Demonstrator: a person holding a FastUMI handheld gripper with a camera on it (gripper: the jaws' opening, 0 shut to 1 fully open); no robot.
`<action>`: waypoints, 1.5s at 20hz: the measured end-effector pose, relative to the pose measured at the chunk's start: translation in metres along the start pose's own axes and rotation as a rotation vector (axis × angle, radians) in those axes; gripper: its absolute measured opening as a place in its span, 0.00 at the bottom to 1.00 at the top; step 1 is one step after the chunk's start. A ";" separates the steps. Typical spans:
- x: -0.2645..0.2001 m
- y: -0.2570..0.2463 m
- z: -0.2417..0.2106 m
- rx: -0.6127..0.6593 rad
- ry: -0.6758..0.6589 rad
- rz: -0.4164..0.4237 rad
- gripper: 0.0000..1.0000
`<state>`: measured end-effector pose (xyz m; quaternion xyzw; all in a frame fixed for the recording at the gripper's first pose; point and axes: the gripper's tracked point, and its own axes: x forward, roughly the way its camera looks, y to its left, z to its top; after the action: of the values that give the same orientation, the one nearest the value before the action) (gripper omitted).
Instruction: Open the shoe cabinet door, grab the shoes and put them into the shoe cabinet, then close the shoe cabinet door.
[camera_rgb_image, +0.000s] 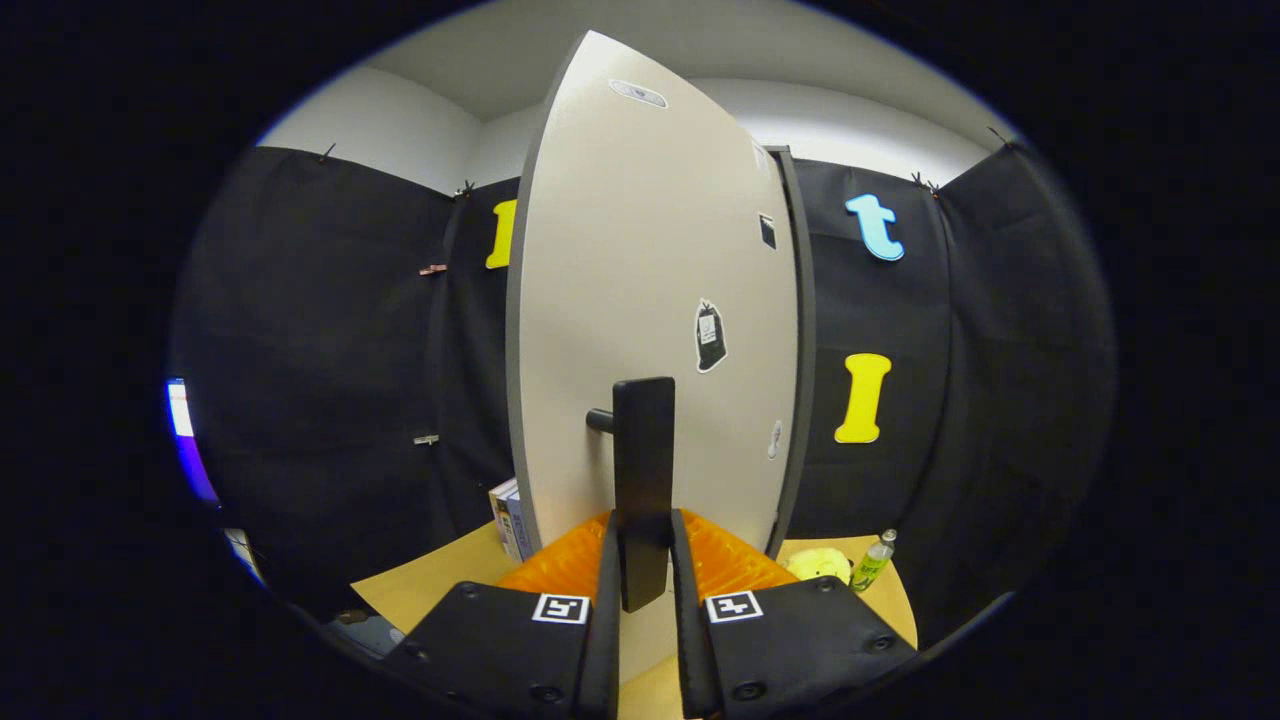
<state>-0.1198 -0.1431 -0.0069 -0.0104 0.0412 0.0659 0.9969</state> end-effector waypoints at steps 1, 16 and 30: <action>-0.009 -0.010 0.000 0.007 0.002 -0.028 0.28; -0.107 -0.069 0.019 -0.051 -0.086 -0.282 0.27; 0.021 0.062 -0.185 0.122 0.410 -0.137 0.28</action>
<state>-0.1224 -0.0837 -0.1936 0.0338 0.2461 -0.0080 0.9686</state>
